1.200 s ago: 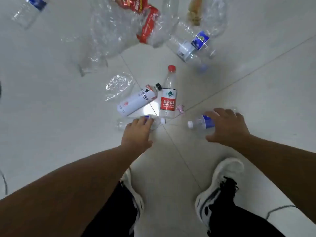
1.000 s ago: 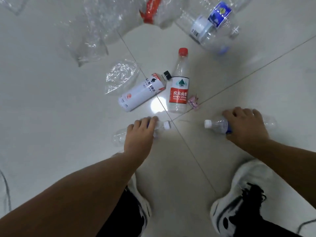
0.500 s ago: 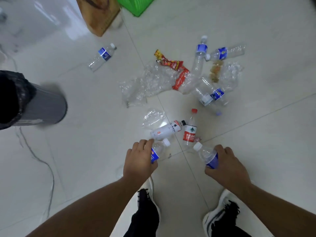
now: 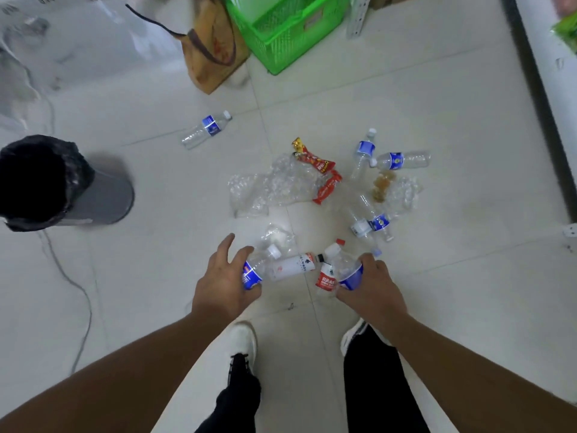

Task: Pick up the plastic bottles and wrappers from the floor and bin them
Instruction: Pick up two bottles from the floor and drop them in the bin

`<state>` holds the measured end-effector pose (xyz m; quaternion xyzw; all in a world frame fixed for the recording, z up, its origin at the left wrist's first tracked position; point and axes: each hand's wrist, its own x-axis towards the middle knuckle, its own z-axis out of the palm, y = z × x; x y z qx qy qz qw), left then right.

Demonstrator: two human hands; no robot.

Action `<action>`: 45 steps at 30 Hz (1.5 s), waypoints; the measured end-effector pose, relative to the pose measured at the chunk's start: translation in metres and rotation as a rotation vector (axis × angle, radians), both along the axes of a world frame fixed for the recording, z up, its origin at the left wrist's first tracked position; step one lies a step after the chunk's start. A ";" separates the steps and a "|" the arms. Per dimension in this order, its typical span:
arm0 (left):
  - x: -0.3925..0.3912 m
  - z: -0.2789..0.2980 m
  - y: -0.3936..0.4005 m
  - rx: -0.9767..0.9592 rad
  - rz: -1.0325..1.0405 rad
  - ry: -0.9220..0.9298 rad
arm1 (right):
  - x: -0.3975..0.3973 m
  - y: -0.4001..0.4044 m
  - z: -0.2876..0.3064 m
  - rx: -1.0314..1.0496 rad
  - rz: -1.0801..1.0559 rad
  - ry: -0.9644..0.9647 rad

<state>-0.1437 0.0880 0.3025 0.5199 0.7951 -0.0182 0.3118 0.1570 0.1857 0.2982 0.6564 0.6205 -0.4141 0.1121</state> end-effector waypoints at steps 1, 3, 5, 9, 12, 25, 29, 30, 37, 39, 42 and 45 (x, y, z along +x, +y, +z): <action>0.001 -0.007 0.005 -0.003 0.022 0.021 | -0.001 0.015 -0.007 -0.006 0.025 0.005; 0.008 -0.031 0.016 -0.041 0.051 0.027 | 0.000 0.043 -0.031 -0.035 0.037 -0.001; 0.012 -0.073 0.028 -0.063 0.062 0.026 | -0.004 0.072 -0.060 0.023 0.099 -0.007; 0.021 -0.177 0.063 -0.117 0.024 0.006 | -0.009 0.118 -0.135 0.131 0.260 -0.064; 0.018 -0.253 0.083 -0.132 -0.059 0.017 | -0.020 0.131 -0.205 0.187 0.297 -0.076; -0.002 -0.347 0.057 -0.045 -0.150 0.126 | -0.054 0.105 -0.300 0.283 0.284 0.028; -0.029 -0.264 0.048 -0.072 -0.029 0.131 | -0.052 0.100 -0.229 0.216 0.334 0.008; -0.037 -0.239 0.045 -0.074 -0.020 0.138 | -0.053 0.099 -0.207 0.196 0.337 -0.002; -0.095 -0.075 0.030 -0.080 0.041 0.131 | -0.089 0.078 -0.054 0.127 0.238 -0.023; -0.110 -0.039 0.031 -0.074 0.046 0.113 | -0.102 0.074 -0.019 0.123 0.203 -0.024; -0.128 -0.002 0.032 -0.046 0.075 0.085 | -0.122 0.068 0.015 0.096 0.136 -0.022; -0.150 0.022 0.035 -0.019 0.076 0.052 | -0.147 0.066 0.030 0.076 0.097 0.007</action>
